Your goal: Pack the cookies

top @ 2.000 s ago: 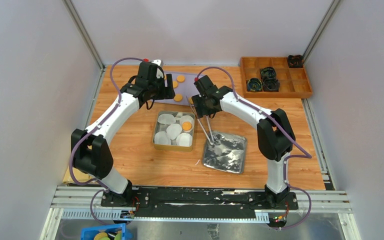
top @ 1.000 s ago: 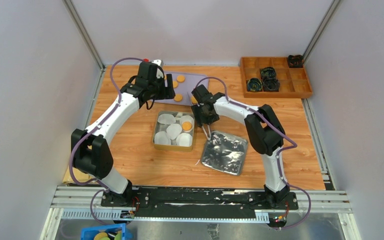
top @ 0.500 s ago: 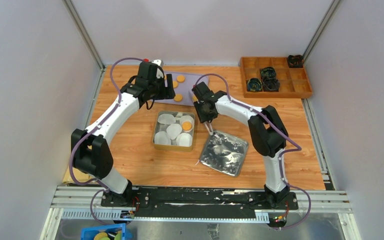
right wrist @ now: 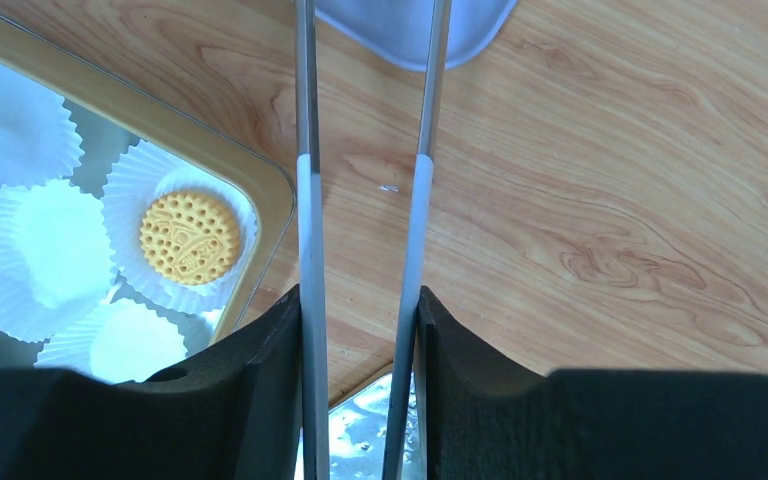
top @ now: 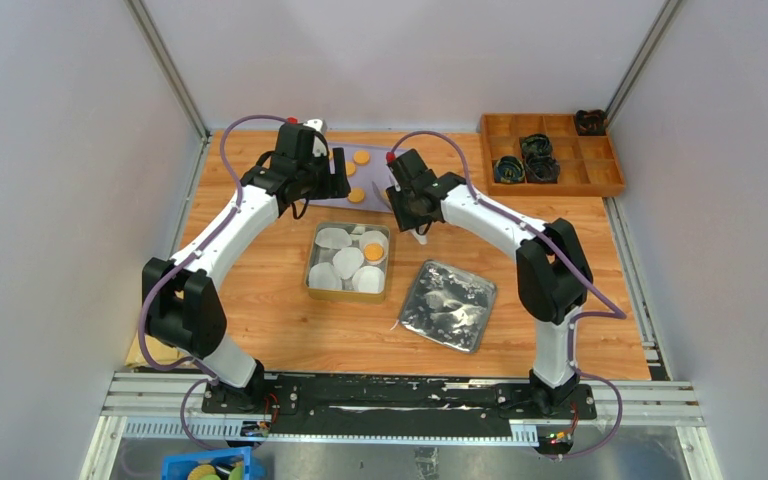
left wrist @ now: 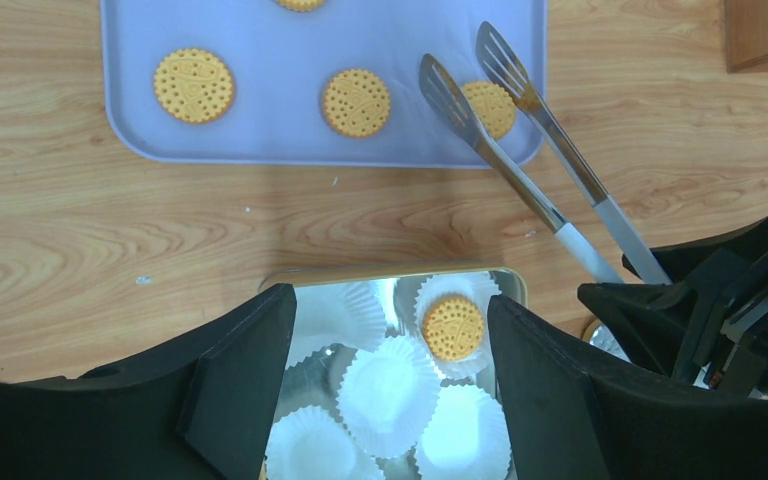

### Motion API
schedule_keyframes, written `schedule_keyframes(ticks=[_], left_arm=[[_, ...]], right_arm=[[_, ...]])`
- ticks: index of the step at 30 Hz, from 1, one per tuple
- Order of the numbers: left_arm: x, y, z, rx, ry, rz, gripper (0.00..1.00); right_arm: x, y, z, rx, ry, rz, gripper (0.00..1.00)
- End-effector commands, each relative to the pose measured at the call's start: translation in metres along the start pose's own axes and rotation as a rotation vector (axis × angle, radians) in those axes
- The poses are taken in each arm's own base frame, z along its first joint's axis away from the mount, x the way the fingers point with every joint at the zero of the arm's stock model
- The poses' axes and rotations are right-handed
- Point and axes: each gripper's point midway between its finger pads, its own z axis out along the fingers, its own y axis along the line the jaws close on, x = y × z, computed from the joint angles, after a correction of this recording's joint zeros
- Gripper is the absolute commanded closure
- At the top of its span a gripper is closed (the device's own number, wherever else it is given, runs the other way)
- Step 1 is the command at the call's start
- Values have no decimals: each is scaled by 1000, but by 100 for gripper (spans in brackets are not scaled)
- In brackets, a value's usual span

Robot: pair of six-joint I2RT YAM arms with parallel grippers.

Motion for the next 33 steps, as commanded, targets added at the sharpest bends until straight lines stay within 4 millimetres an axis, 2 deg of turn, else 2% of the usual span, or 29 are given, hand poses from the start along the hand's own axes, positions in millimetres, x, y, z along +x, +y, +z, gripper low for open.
schedule_keyframes(ticks=[1, 5, 9, 13, 16, 20, 23, 33], left_arm=[[-12, -1, -8, 7, -28, 8, 24], [-12, -2, -9, 8, -28, 5, 24], [-13, -1, -10, 6, -36, 2, 24], [-18, 0, -13, -8, -55, -14, 24], [-37, 6, -22, -66, -99, -14, 24], [-70, 11, -41, -132, -175, -16, 23], [-84, 11, -53, -141, -220, -40, 22], [-77, 18, -67, -144, -229, -38, 21]], right_arm=[[-21, 3, -30, -11, -85, -9, 100], [-28, 9, -58, -51, -128, -19, 100], [-20, 19, -89, -72, -164, -46, 100], [4, 35, -111, -123, -160, -69, 100], [29, 52, -125, -160, -138, -107, 100], [58, 76, -134, -193, -108, -162, 100], [70, 89, -136, -214, -91, -186, 100], [82, 114, -127, -247, -52, -227, 100]])
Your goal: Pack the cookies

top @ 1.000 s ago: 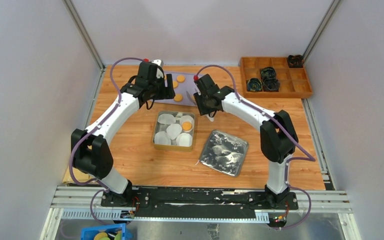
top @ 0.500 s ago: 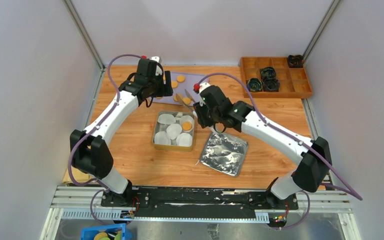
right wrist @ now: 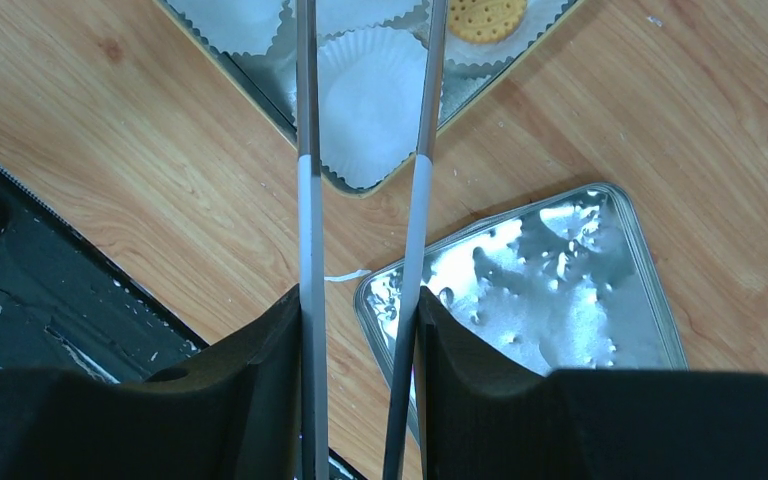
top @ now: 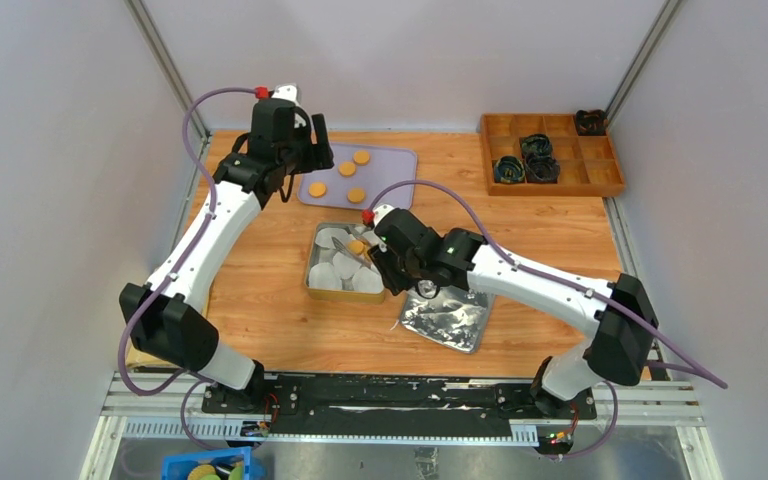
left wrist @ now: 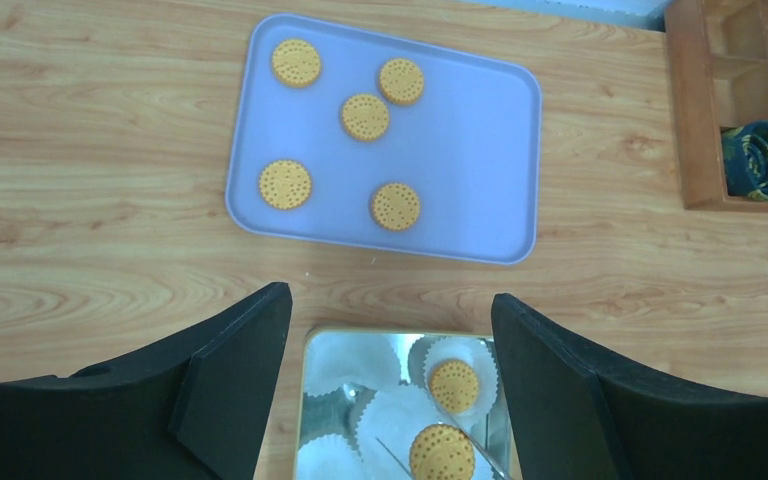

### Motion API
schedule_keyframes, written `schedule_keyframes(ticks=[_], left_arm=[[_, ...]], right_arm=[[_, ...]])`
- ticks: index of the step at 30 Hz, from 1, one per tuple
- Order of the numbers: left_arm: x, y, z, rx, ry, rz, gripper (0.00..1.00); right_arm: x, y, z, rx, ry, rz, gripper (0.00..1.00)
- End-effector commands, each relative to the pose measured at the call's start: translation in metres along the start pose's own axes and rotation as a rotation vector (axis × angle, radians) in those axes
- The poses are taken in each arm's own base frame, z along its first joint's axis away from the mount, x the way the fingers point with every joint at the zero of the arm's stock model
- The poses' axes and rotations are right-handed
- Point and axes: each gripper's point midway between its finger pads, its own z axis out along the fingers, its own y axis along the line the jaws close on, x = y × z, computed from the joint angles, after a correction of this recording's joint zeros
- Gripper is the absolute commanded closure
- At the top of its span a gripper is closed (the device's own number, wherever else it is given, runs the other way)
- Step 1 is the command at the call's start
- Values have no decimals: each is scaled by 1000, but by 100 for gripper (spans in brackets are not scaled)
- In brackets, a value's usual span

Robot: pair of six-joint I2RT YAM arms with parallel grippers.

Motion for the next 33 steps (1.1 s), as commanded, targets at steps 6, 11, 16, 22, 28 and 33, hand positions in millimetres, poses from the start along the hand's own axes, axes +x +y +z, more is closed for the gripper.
schedule_keyframes(ticks=[6, 11, 16, 22, 28, 33], left_arm=[[7, 13, -7, -32, 12, 4, 21], [8, 13, -6, -31, 15, 4, 20], [8, 13, -6, -25, 16, 6, 19], [7, 10, -7, -6, 11, 7, 19], [8, 10, -7, -7, 18, 18, 19], [10, 11, -6, -9, 20, 21, 19]], right_arm=[[9, 18, 18, -17, 47, -21, 100], [8, 25, 21, -26, 52, -27, 94], [3, 27, 21, -28, 30, -22, 86], [-11, 23, 21, -3, -12, -42, 85], [-23, 16, 23, 42, -40, -83, 85], [-25, 16, 28, 50, -39, -99, 84]])
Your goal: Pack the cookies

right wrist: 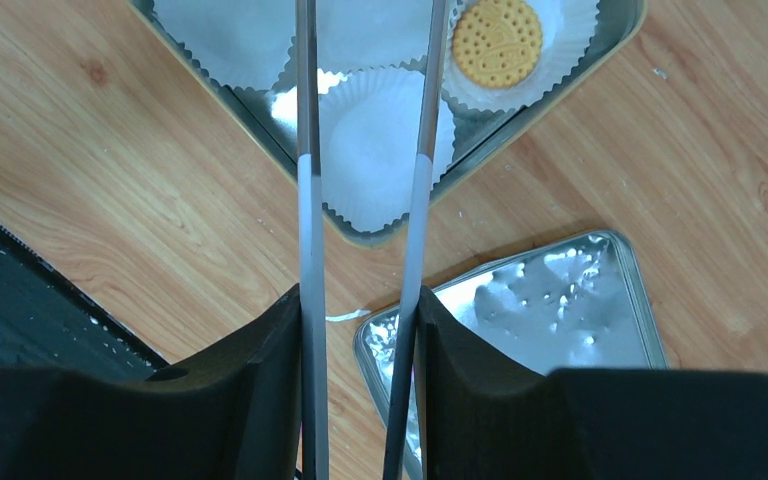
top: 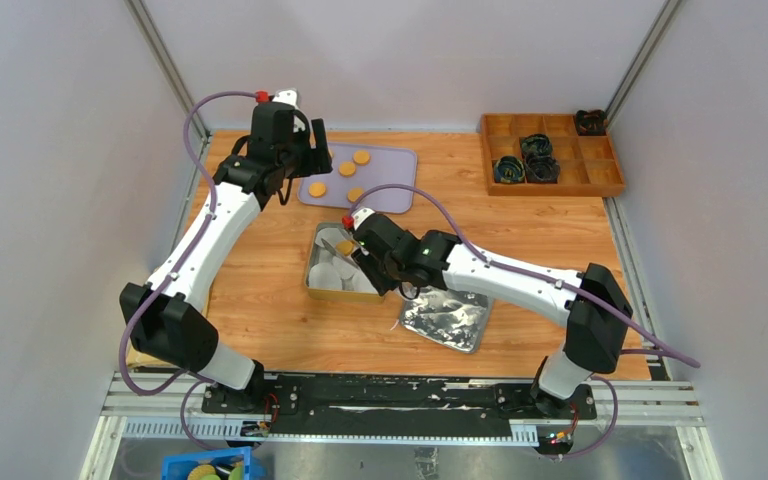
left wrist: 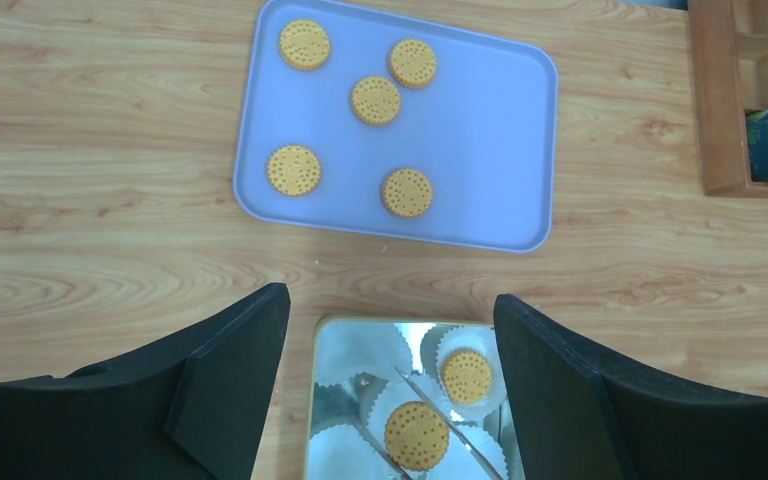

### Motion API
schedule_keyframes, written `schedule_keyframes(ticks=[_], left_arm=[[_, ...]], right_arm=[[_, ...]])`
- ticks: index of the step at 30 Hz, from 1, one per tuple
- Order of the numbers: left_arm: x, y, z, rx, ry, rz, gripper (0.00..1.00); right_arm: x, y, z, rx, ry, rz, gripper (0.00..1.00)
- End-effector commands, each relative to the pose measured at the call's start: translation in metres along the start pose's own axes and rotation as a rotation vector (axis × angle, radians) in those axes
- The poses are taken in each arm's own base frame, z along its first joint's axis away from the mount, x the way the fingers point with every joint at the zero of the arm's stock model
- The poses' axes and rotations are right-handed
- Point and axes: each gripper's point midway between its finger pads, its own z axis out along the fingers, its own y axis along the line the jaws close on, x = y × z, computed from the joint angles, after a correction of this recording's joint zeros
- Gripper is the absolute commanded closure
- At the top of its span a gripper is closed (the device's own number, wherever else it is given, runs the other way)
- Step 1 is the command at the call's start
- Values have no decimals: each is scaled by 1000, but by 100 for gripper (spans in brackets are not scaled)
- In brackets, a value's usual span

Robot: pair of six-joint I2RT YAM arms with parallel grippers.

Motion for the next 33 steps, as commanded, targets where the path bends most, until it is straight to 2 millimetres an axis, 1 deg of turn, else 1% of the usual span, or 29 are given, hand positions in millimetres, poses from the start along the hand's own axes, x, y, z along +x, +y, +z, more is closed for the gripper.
schedule_keyframes(ticks=[1, 5, 12, 15, 17, 20, 27, 29, 31, 33], left_arm=[[-2, 2, -6, 3, -11, 9, 19], [-1, 4, -5, -2, -10, 14, 19], [0, 3, -3, 0, -8, 17, 19], [0, 4, -2, 0, -8, 18, 19], [1, 4, -2, 1, -7, 19, 18], [2, 4, -1, 0, -7, 21, 17], [2, 4, 1, 6, -7, 17, 16], [2, 4, 1, 8, -6, 19, 16], [1, 3, 1, 13, -7, 19, 16], [0, 2, 0, 19, -10, 18, 16]], right_arm=[[-17, 3, 1, 17, -42, -35, 84], [-12, 5, 6, 10, -25, -30, 78], [-11, 6, 6, 4, -25, -17, 63], [-10, 6, 7, 4, -22, -17, 60], [-10, 7, 8, -2, -22, -16, 59], [-10, 7, 8, 0, -22, -13, 51], [-9, 7, 9, 2, -21, -11, 50], [-9, 7, 9, 6, -21, -7, 52], [-10, 3, 7, 23, -32, 3, 57], [-13, 0, 3, 38, -53, 6, 68]])
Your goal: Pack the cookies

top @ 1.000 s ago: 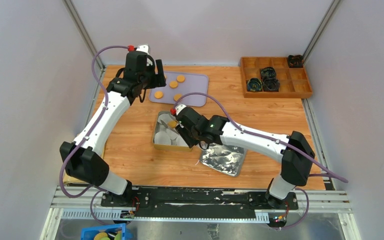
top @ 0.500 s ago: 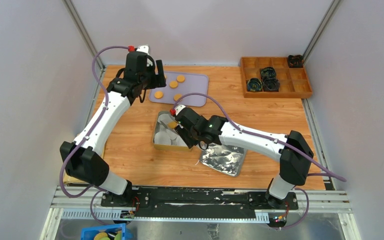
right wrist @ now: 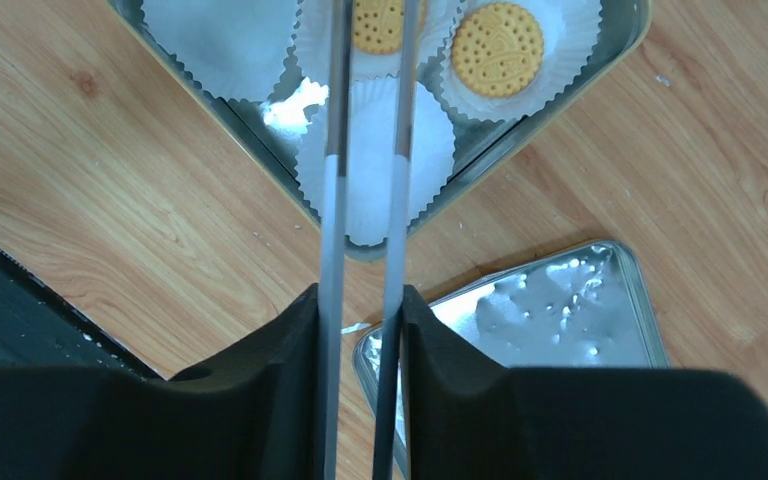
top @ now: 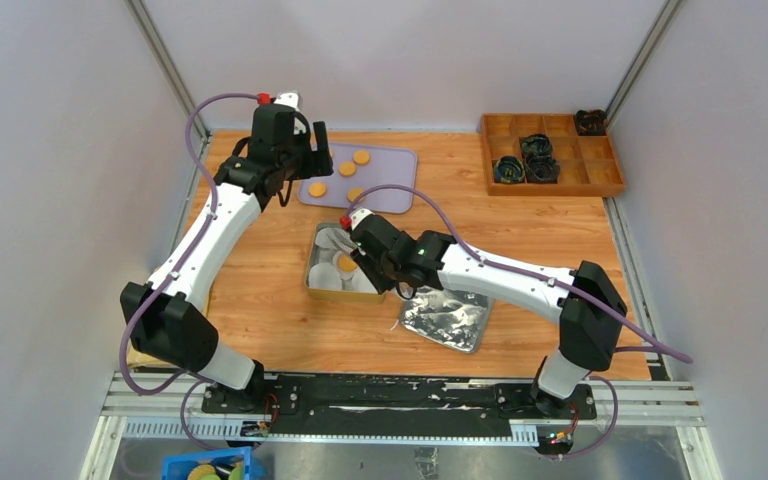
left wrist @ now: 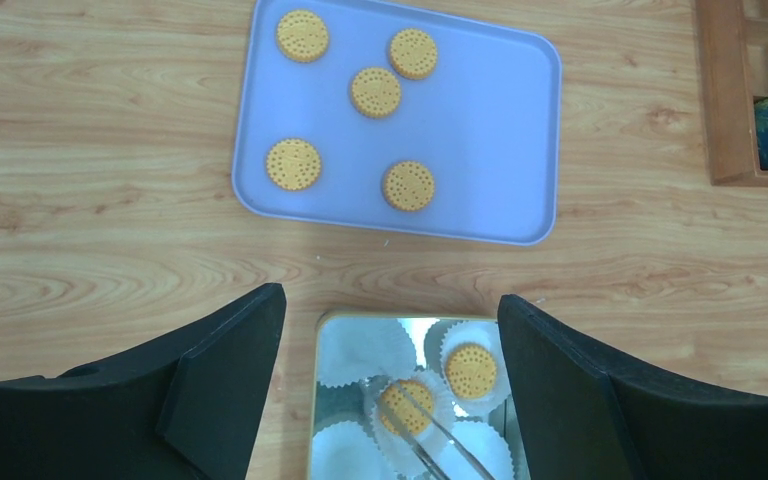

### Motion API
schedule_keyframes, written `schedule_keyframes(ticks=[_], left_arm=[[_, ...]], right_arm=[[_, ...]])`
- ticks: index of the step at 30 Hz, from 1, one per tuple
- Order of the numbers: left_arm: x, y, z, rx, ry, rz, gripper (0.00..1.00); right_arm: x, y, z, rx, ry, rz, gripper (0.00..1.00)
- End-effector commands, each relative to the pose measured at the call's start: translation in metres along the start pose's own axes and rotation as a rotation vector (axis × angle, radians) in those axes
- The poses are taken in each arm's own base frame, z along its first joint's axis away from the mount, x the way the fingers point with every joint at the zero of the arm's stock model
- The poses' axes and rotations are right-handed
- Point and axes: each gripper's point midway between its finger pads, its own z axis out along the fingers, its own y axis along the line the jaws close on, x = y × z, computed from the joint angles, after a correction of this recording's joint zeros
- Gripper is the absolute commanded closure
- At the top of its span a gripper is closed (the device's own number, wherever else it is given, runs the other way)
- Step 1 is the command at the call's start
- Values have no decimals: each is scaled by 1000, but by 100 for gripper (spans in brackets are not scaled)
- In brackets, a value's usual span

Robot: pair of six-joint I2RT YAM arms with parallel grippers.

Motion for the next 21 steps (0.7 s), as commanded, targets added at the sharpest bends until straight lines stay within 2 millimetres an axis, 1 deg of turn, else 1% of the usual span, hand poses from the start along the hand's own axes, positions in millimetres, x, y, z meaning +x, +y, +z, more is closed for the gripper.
schedule_keyframes(ticks=[1, 3, 6, 9, 10, 13, 16, 18, 21], left_arm=[[-8, -1, -3, 20, -29, 5, 16], [-9, -3, -4, 28, -30, 2, 16], [-10, -4, -6, 35, -33, -2, 16], [-11, -6, -6, 45, -38, -5, 16], [-11, -6, -7, 48, -40, -5, 16], [-9, -6, -4, 47, -33, -8, 16], [-7, -6, -1, 48, -26, -8, 16], [-5, -6, 1, 44, -22, -7, 16], [-3, -3, 4, 31, -14, 0, 16]], right_arm=[[-13, -4, -10, 42, -68, 21, 72], [-15, -12, -16, 80, -91, 23, 76], [-20, -39, -31, 195, -136, 35, 82], [-22, -60, -43, 241, -165, 64, 86], [-22, -66, -45, 252, -170, 75, 87], [-23, -80, -41, 276, -163, 90, 86], [-29, -92, -30, 290, -151, 108, 81], [-37, -98, -19, 280, -148, 117, 75], [-48, -103, 1, 246, -134, 138, 71]])
